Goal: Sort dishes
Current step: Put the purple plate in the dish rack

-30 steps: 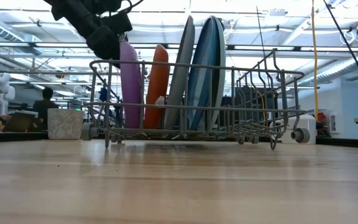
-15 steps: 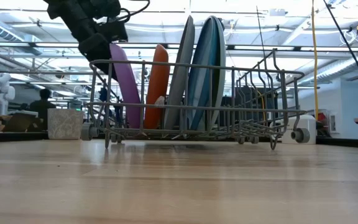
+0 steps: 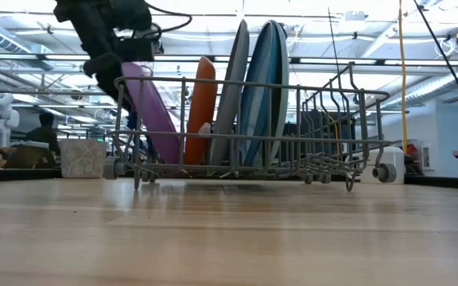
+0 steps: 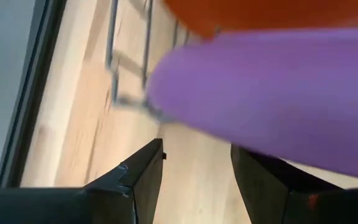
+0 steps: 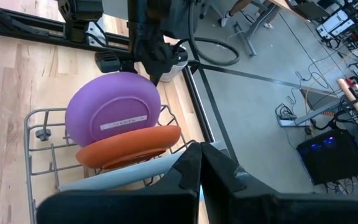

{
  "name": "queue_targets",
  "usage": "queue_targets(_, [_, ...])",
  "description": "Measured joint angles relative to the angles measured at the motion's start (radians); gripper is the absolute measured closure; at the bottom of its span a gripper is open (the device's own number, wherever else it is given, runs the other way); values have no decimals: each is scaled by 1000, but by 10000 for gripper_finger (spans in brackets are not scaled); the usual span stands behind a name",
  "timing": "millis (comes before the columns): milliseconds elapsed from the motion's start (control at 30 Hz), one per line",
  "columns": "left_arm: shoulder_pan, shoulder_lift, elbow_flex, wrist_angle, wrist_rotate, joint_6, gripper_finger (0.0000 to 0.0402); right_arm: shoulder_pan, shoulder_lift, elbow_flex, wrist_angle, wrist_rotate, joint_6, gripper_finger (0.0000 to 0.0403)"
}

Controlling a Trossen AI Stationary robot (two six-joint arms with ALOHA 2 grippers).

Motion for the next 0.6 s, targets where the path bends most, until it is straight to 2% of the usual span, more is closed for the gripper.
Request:
queue_targets(167, [0,-2,0,-29,-67,-26,212,0,0,0,0,0,0,403])
queue_targets(600, [-14,-23,97,-187,-43,-57,212,-2,0,0,-14,-1,1,403])
